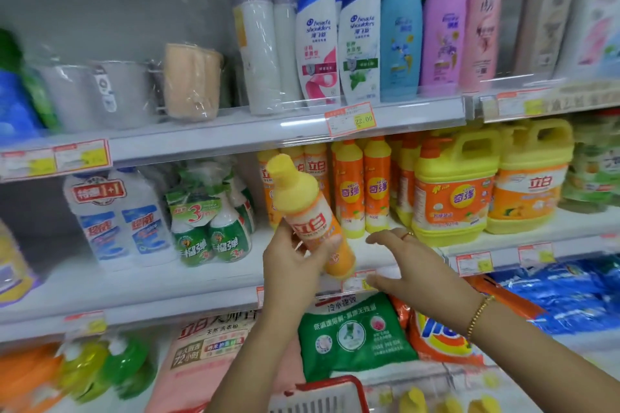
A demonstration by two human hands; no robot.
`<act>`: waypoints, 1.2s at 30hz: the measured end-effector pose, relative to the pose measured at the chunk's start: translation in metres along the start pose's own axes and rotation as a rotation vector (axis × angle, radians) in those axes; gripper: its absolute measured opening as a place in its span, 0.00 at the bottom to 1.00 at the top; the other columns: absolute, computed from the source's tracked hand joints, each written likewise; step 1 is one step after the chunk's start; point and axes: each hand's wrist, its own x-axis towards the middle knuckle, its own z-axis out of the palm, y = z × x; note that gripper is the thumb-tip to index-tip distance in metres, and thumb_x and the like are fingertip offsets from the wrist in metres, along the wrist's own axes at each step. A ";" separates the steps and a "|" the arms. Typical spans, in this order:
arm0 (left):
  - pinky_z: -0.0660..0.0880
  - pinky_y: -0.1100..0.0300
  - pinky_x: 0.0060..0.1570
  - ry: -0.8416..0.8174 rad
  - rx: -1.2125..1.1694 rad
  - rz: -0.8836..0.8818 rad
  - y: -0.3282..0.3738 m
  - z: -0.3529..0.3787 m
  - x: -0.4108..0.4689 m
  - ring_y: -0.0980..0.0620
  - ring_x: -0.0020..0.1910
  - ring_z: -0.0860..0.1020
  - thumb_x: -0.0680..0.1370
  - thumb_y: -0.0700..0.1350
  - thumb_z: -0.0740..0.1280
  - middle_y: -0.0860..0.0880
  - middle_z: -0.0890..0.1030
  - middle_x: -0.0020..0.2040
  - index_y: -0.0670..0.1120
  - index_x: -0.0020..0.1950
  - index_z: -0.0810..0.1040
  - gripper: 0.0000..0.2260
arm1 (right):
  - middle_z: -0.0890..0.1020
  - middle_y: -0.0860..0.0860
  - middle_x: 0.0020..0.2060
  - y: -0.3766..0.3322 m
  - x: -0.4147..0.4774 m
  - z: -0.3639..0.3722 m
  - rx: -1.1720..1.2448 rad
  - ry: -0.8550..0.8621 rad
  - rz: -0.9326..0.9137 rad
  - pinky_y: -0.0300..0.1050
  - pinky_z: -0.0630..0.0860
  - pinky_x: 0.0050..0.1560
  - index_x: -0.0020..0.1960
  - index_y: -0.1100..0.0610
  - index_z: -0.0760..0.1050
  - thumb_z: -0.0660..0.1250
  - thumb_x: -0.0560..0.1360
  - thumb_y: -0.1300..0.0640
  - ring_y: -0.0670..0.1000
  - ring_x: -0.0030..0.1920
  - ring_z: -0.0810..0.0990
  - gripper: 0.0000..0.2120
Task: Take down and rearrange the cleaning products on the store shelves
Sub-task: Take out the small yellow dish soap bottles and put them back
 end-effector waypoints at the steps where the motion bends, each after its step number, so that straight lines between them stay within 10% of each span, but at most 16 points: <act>1: 0.76 0.71 0.43 0.013 -0.042 -0.010 0.007 -0.004 -0.003 0.65 0.43 0.81 0.68 0.44 0.77 0.58 0.82 0.47 0.54 0.50 0.76 0.15 | 0.67 0.45 0.65 -0.008 -0.009 -0.006 0.034 0.009 -0.008 0.37 0.66 0.56 0.69 0.45 0.61 0.70 0.72 0.47 0.46 0.64 0.69 0.30; 6: 0.80 0.56 0.47 0.053 -0.261 -0.078 0.036 -0.018 -0.023 0.53 0.47 0.84 0.62 0.56 0.73 0.51 0.85 0.47 0.48 0.53 0.79 0.23 | 0.63 0.38 0.60 -0.042 -0.043 -0.020 0.116 0.070 -0.094 0.31 0.66 0.50 0.70 0.37 0.54 0.73 0.69 0.47 0.43 0.60 0.69 0.37; 14: 0.81 0.60 0.43 0.008 -0.535 -0.131 0.069 -0.034 -0.036 0.52 0.50 0.83 0.64 0.52 0.71 0.51 0.84 0.51 0.51 0.57 0.77 0.22 | 0.69 0.30 0.57 -0.057 -0.061 0.007 0.475 0.454 -0.207 0.27 0.71 0.49 0.62 0.35 0.64 0.75 0.69 0.51 0.33 0.57 0.71 0.29; 22: 0.79 0.55 0.50 -0.243 -0.846 -0.036 0.062 -0.044 -0.031 0.49 0.58 0.80 0.62 0.55 0.80 0.46 0.81 0.60 0.54 0.64 0.77 0.31 | 0.80 0.63 0.52 -0.063 -0.058 -0.002 1.603 -0.210 -0.094 0.49 0.79 0.44 0.62 0.49 0.73 0.72 0.69 0.52 0.61 0.45 0.80 0.23; 26: 0.79 0.56 0.45 -0.309 -0.896 -0.112 0.053 -0.036 -0.033 0.51 0.50 0.82 0.61 0.50 0.81 0.48 0.82 0.51 0.54 0.60 0.80 0.29 | 0.77 0.66 0.58 -0.044 -0.054 -0.006 2.072 -0.693 0.057 0.49 0.77 0.50 0.64 0.62 0.74 0.63 0.78 0.51 0.64 0.55 0.78 0.20; 29: 0.80 0.56 0.42 -0.225 -0.814 -0.160 0.048 -0.031 -0.034 0.49 0.49 0.82 0.64 0.46 0.80 0.47 0.83 0.50 0.51 0.66 0.75 0.31 | 0.78 0.66 0.58 -0.028 -0.055 -0.012 1.836 -0.540 0.203 0.51 0.79 0.49 0.63 0.63 0.75 0.61 0.79 0.53 0.62 0.55 0.79 0.18; 36: 0.80 0.60 0.39 -0.035 -0.467 -0.229 0.044 -0.006 -0.049 0.54 0.45 0.84 0.63 0.43 0.75 0.48 0.83 0.51 0.48 0.56 0.76 0.23 | 0.77 0.41 0.51 -0.043 -0.062 -0.007 0.332 0.069 0.020 0.30 0.72 0.43 0.64 0.41 0.66 0.73 0.66 0.42 0.39 0.46 0.76 0.29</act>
